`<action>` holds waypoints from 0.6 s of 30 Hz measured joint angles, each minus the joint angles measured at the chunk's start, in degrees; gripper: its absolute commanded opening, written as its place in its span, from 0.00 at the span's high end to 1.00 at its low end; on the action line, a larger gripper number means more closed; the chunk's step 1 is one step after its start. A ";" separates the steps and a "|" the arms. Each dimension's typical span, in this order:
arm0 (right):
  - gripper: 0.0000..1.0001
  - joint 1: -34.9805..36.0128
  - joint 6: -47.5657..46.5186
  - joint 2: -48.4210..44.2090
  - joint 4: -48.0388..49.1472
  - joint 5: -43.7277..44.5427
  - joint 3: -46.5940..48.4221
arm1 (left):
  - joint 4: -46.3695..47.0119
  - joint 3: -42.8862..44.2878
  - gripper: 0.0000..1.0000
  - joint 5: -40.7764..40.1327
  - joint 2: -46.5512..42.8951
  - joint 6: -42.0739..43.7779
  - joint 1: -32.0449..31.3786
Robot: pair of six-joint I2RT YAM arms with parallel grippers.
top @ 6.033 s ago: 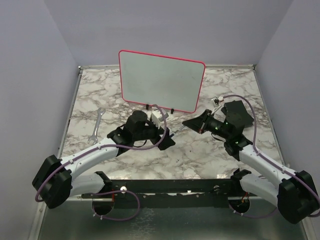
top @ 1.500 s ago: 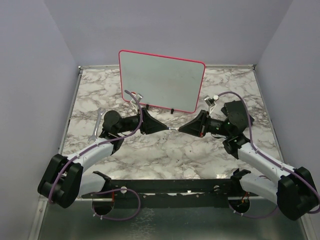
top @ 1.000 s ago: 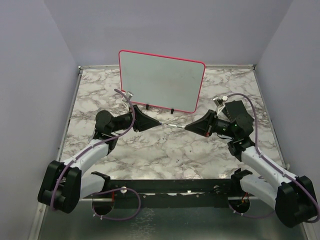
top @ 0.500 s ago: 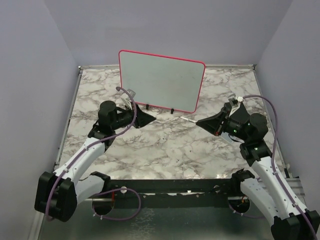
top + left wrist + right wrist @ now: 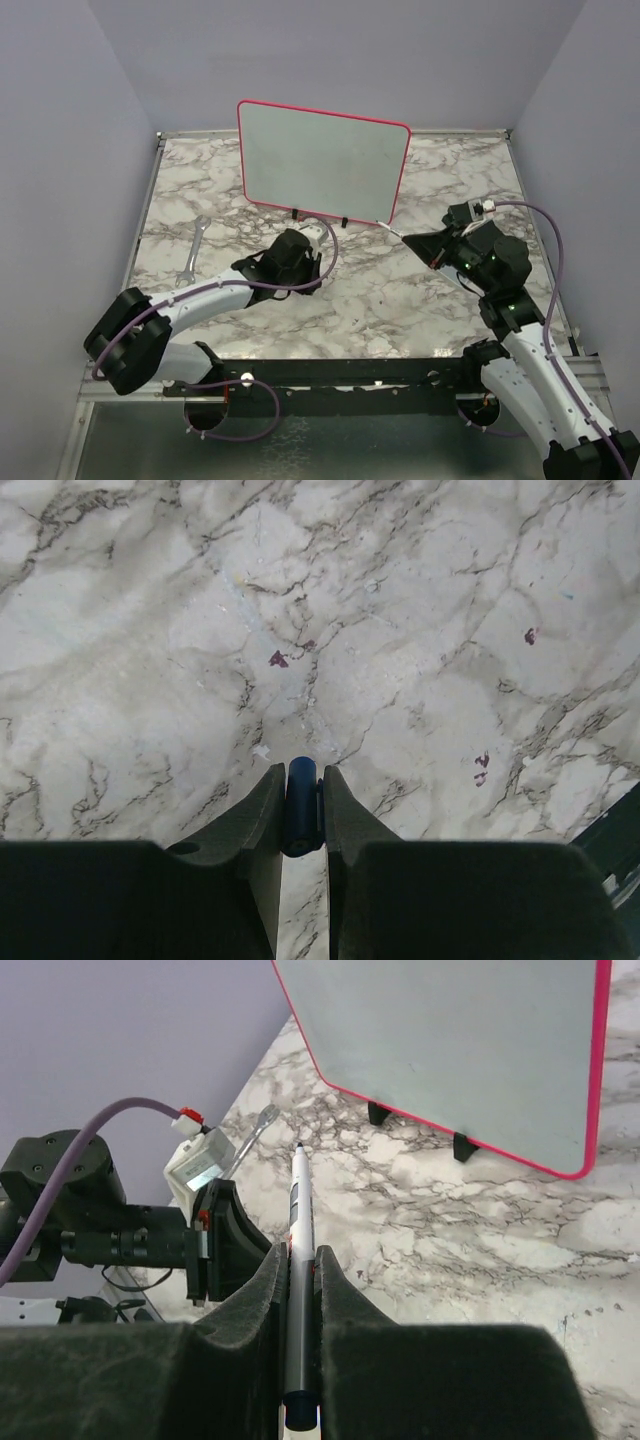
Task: Write a sentence on the whiteboard
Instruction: Place the pen cap at the center of the board.
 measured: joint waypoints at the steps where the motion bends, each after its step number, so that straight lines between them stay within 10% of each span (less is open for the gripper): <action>1: 1.00 0.04 0.04 0.22 0.00 0.37 -0.35 | -0.22 0.15 1.00 -1.16 1.05 -0.11 -0.74; 18: 1.00 3.72 0.07 5.07 3.32 2.01 -3.02 | -0.59 0.90 0.70 -2.34 10.38 -1.68 -2.54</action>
